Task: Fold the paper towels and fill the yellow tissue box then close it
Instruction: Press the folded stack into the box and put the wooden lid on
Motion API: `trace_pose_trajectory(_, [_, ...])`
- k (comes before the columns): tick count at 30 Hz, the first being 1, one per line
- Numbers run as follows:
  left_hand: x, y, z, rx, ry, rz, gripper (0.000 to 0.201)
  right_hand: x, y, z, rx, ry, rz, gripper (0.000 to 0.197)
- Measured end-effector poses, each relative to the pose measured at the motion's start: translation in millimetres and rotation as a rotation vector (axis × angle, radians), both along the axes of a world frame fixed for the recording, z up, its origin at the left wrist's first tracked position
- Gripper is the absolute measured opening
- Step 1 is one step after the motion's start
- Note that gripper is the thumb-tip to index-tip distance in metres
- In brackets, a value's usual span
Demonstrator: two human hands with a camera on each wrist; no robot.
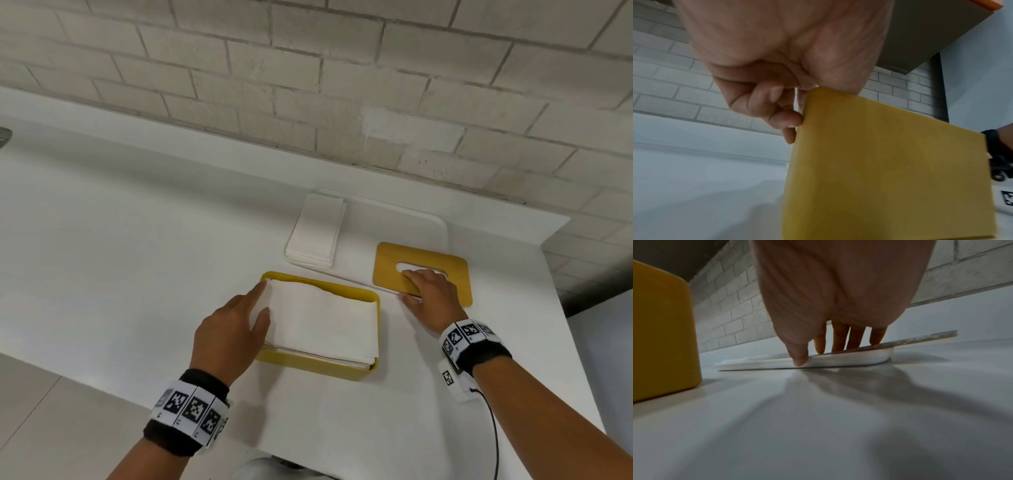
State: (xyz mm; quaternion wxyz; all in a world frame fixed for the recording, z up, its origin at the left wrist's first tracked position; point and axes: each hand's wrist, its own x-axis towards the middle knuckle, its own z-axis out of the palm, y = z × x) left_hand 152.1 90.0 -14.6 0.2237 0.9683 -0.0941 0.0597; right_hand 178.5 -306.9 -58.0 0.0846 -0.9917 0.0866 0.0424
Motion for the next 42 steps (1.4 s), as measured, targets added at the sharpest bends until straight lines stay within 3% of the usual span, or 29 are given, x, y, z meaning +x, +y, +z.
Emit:
trace_pose_trajectory(5, [-11.3, -10.4, -6.3, 0.005, -0.022, -0.018, 0.066, 2.6, -5.8, 2.4, 0.056, -0.011, 0.009, 0.058])
trace_pose_trajectory(9, [-20.5, -20.2, -0.7, -0.029, 0.1, -0.003, 0.062, -4.1, -1.9, 19.8, 0.316, -0.11, -0.029, 0.059])
trace_pose_trajectory(12, [-23.4, -20.0, -5.4, -0.25, 0.219, -0.064, 0.064, -13.0, 9.6, 48.9, 0.491, -0.292, -0.128, 0.057])
trace_pose_trajectory(15, [-24.4, -22.3, -8.9, -0.484, 0.34, -0.104, 0.048, -37.1, 39.0, 81.0, 0.576, -0.334, -0.024, 0.057])
trace_pose_trajectory(19, [-22.4, -30.5, -7.0, -0.521, 0.365, -0.172, 0.042, -88.5, 88.8, 95.2, 0.536, -0.241, 0.354, 0.062])
trace_pose_trajectory(22, [-17.3, -29.3, -4.5, -0.592, 0.397, -0.19, 0.041, -110.4, 108.2, 78.7, 0.499, -0.058, 0.451, 0.064])
trace_pose_trajectory(27, [-10.9, -33.1, 1.7, -0.71, 0.483, -0.128, 0.04, -120.4, 113.4, 60.9, 0.496, -0.039, 0.44, 0.064])
trace_pose_trajectory(42, [6.1, -45.8, -1.7, -0.671, 0.471, -0.181, 0.04, -112.6, 122.4, 60.6, 0.528, -0.04, 0.428, 0.063])
